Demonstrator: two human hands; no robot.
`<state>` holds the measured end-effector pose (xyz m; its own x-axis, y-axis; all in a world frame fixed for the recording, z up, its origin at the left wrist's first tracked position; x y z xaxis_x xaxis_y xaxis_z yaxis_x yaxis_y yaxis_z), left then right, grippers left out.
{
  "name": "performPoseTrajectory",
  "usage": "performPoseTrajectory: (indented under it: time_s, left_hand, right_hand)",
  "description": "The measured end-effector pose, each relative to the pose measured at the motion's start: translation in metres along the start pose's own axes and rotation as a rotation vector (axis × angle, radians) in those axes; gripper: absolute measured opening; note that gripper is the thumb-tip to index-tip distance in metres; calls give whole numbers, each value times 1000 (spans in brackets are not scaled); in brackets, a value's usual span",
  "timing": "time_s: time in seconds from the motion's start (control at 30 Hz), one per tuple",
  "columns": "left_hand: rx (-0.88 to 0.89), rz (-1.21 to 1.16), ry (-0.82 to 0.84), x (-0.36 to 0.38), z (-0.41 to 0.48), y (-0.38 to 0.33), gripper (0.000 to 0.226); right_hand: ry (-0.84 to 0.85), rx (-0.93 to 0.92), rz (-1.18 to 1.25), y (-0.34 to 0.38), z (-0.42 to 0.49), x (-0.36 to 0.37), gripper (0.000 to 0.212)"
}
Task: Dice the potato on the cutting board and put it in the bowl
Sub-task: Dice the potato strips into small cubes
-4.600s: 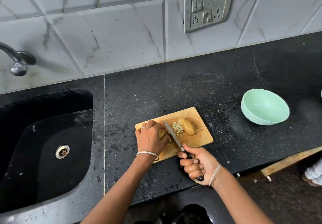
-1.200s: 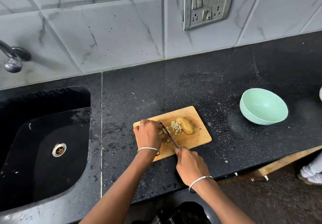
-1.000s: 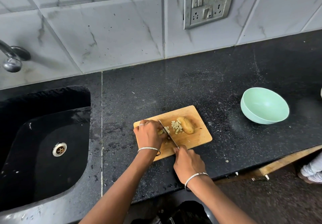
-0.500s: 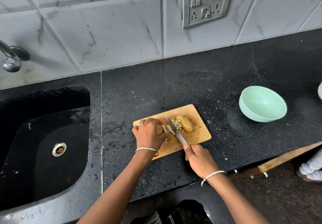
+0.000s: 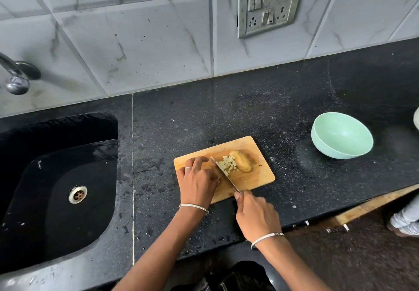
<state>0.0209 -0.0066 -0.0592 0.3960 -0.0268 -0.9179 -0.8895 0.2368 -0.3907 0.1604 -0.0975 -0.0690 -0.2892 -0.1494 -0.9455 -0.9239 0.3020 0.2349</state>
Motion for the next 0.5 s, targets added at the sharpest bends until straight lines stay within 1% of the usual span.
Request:
performPoseTrajectory:
  time_s: [0.07,0.23,0.37,0.43,0.5]
  left_hand:
    - [10,2,-14,3,2,0,13]
    - [56,-88,-121,7,8,-13,6]
    - [30,-104,-179,7,9,-13,3]
    - [15,-128,-207,3,8,-11,11]
    - [38,-148,-233,-5,7,-10,17]
  right_hand:
    - [-3,22,13,-5,1,-1,39]
    - [69,13,97,-16,11,7,43]
    - [146,42,283,-20,18,7,45]
    - [178,53,340,-21,20,5,46]
    - [174,53,335,-24,22,1,45]
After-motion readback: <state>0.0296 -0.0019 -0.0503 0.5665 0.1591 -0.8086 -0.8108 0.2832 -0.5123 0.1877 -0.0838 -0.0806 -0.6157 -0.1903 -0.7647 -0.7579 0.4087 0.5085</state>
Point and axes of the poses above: each hand's wrist, its own z-axis towards the middle knuckle, its own x-axis out of the palm, y = z × x, the point moved 6 cm from there along z, towards the middle knuckle, and after that the axes turned 8 degrees about -z, right-handed, at the moved point
